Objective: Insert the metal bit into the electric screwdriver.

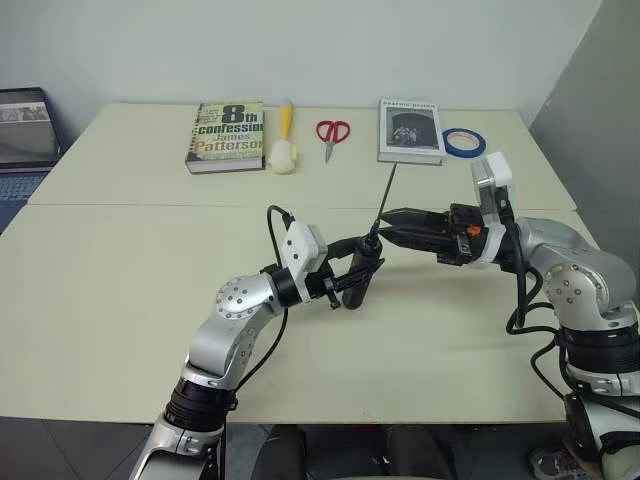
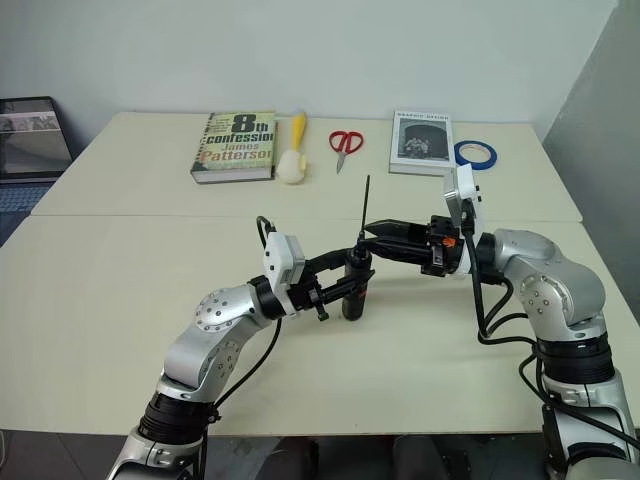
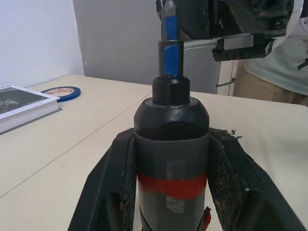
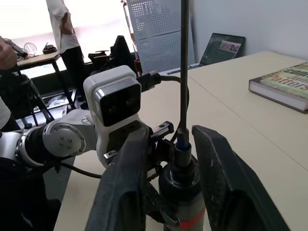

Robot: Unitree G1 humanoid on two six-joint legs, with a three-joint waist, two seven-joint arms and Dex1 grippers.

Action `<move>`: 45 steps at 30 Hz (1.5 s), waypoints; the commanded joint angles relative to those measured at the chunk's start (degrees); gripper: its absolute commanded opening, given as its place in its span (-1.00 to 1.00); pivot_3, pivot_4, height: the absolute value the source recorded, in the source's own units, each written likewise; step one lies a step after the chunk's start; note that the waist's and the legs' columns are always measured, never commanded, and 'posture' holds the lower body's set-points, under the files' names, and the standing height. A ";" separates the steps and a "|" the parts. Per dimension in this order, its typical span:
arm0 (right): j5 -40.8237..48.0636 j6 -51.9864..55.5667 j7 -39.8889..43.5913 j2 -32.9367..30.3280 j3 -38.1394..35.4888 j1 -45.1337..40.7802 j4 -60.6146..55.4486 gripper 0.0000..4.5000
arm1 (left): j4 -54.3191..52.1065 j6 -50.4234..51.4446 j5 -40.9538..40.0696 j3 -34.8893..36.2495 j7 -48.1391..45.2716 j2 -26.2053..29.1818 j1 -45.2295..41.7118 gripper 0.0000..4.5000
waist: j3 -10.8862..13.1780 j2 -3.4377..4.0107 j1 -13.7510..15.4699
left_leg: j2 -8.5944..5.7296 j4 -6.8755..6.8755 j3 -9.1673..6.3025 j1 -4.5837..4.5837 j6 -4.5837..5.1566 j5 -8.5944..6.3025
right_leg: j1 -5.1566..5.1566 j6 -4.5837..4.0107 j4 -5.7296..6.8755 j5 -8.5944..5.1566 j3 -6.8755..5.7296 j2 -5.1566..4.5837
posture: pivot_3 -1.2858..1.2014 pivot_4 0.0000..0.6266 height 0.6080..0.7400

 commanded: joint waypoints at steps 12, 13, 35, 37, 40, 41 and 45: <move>-1.09 -2.48 -0.10 -10.18 -7.52 5.92 -9.29 1.00 | 2.44 -0.71 8.83 2.51 4.79 5.33 -15.84 -0.26 | 0.08 -0.08 0.23 | 0.00 0.00 0.00 -0.11 0.00 0.00 | -0.03 0.03 -0.06 0.01 -0.01 0.00 | 0.03 -0.52 1.00; -1.44 -2.77 -0.18 -11.23 -8.31 7.73 -10.96 1.00 | 4.49 -1.19 11.90 1.47 4.20 7.64 -18.40 -0.26 | 0.08 -0.08 0.26 | 0.00 -0.01 0.00 -0.11 0.00 0.00 | -0.03 0.04 -0.08 0.00 -0.01 -0.01 | 0.03 -0.52 1.00; -14.56 -4.87 -6.23 -25.94 -9.24 19.63 -27.53 1.00 | 35.77 -11.29 37.29 -18.82 -11.06 11.38 -33.72 -0.26 | 0.15 -0.19 0.36 | -0.02 0.04 0.01 -0.62 -0.01 -0.01 | -0.46 0.10 -0.06 -0.06 -0.01 -0.04 | 0.03 -0.52 1.00; -14.06 -4.87 -6.38 -25.83 -9.30 19.51 -27.50 1.00 | 36.91 -11.33 38.18 -19.71 -12.49 10.13 -34.13 -0.26 | 0.15 -0.20 0.35 | -0.02 0.05 0.01 -0.62 -0.01 -0.01 | -0.45 0.10 -0.07 -0.06 -0.01 -0.04 | 0.03 -0.52 1.00; -13.98 -4.41 -6.23 -26.13 -9.71 20.46 -27.65 1.00 | 39.19 -11.26 39.70 -20.84 -13.59 8.33 -34.66 -0.26 | 0.15 -0.20 0.37 | -0.02 0.06 0.01 -0.62 -0.01 -0.01 | -0.44 0.10 -0.06 -0.06 -0.01 -0.04 | 0.03 -0.52 1.00; -13.98 -4.35 -6.18 -26.15 -9.86 20.74 -27.67 1.00 | 39.68 -11.23 39.97 -20.81 -13.56 7.84 -34.80 -0.11 | 0.14 -0.20 0.37 | -0.02 0.06 0.01 -0.62 -0.01 -0.01 | -0.44 0.10 -0.06 -0.06 -0.01 -0.04 | 0.03 -0.52 1.00; -13.77 -3.91 -5.90 -26.38 -10.49 21.85 -27.60 1.00 | 40.48 -11.58 40.19 -20.54 -15.86 7.21 -35.10 0.35 | 0.14 -0.21 0.46 | -0.02 0.07 0.01 -0.62 -0.01 -0.01 | -0.43 0.10 -0.06 -0.06 -0.01 -0.05 | 0.03 -0.52 1.00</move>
